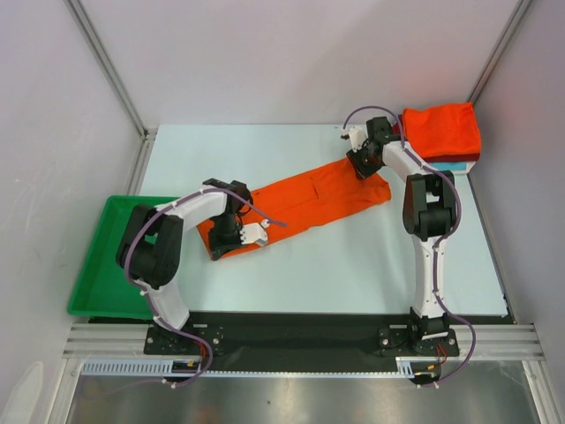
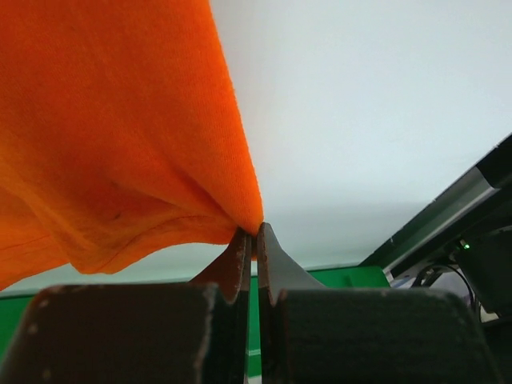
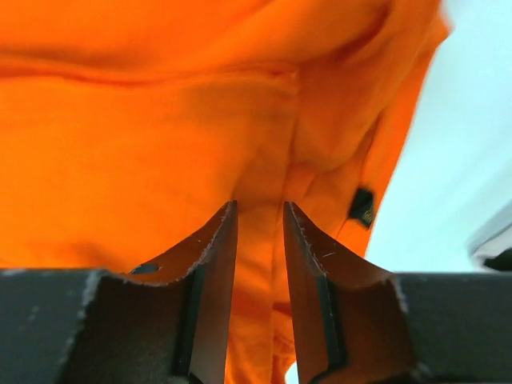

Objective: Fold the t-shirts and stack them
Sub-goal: Fold the tshirt

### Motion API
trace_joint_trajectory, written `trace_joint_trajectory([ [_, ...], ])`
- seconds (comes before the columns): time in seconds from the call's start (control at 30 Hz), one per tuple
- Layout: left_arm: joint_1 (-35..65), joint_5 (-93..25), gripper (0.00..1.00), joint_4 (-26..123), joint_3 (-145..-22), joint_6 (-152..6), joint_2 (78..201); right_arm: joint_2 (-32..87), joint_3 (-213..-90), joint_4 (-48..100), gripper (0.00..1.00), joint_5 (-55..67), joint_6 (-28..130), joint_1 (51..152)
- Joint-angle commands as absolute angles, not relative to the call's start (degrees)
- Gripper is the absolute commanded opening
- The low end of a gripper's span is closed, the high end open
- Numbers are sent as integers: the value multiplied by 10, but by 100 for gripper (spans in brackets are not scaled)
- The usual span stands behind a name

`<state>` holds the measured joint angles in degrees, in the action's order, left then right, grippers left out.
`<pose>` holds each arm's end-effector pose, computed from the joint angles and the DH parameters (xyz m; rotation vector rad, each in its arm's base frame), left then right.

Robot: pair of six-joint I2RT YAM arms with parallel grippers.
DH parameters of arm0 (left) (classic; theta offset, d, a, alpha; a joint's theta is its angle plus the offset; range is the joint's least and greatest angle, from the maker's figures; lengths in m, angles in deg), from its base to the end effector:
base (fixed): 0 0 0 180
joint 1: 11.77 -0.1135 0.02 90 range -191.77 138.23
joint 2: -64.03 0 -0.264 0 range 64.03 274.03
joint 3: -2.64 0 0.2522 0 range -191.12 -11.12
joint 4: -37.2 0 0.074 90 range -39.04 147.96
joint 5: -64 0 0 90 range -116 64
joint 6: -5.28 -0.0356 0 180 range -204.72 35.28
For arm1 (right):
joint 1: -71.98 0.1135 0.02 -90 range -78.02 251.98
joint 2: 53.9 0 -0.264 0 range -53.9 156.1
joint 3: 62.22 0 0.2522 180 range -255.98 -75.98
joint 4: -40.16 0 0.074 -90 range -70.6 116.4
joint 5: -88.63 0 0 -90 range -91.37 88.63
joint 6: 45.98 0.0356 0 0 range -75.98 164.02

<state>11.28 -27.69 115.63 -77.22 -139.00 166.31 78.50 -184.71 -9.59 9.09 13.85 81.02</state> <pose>0.2652 -0.1140 0.1676 -1.8491 -2.3176 0.1179 0.4943 0.0852 0.1710 -0.9286 2.4156 0.1042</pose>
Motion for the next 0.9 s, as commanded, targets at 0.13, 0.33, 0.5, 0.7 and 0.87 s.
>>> trace_joint_trajectory([
  [0.13, 149, -299, 0, 1214, -797, -1378, 1630, 837, -1926, -88, 35, 98, 164, 827],
  [0.33, 187, -314, 0, 1232, -818, -1364, 1628, 889, -1978, -97, 35, 94, 162, 839],
  [0.5, 226, -325, 0, 1242, -822, -1343, 1623, 932, -2039, -80, 35, 81, 158, 842],
  [0.7, 264, -367, 0, 1251, -858, -1300, 1650, 984, -2102, -59, 36, 78, 162, 842],
  [0.87, 330, -404, 0, 1245, -873, -1277, 1676, 1049, -2225, -60, 37, 87, 181, 842],
])
